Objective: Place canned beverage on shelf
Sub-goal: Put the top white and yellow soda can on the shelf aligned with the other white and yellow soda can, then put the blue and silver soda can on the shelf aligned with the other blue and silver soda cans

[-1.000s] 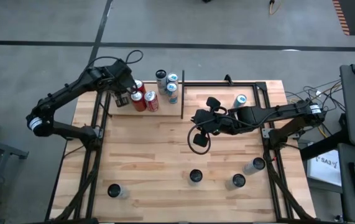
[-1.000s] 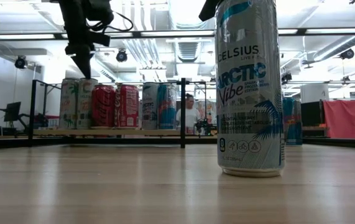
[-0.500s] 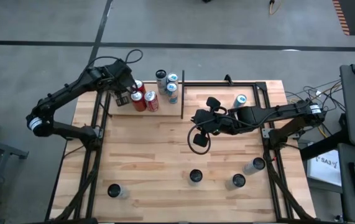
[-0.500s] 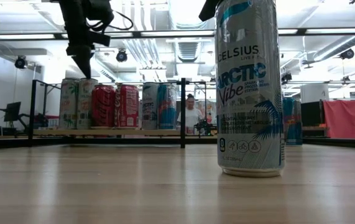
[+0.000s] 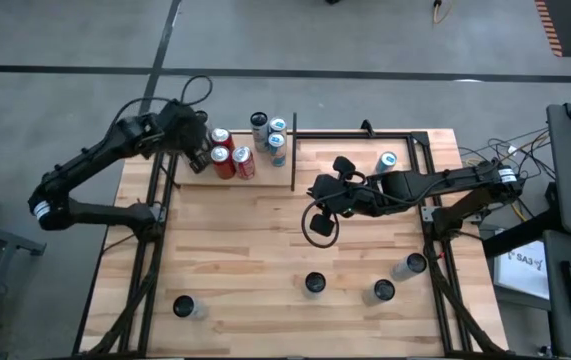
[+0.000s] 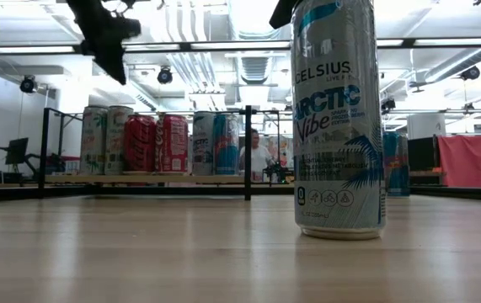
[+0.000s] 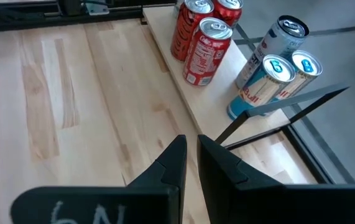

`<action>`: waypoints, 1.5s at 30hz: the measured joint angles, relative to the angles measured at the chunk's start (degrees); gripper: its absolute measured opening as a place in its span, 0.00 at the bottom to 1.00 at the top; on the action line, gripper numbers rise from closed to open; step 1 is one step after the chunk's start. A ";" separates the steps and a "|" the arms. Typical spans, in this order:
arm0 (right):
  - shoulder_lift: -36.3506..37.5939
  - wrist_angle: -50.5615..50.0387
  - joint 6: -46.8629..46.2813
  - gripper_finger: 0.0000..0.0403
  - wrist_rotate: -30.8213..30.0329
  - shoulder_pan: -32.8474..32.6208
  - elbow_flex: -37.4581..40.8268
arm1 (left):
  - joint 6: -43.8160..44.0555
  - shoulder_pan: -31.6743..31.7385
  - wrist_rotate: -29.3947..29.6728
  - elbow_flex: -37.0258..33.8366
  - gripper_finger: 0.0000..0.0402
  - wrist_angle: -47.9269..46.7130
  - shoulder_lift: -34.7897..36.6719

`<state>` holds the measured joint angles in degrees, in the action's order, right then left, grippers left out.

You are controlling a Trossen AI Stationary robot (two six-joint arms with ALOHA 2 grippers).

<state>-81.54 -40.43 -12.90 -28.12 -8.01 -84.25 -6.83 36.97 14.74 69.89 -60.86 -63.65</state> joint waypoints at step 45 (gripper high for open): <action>-4.83 -14.42 -22.50 0.07 3.58 17.09 -2.35 | 6.63 -63.19 32.90 -21.15 0.00 31.17 21.03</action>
<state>-86.37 -54.85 -35.40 -24.54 9.08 -86.60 -0.20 -26.22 47.64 48.75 -29.69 -42.62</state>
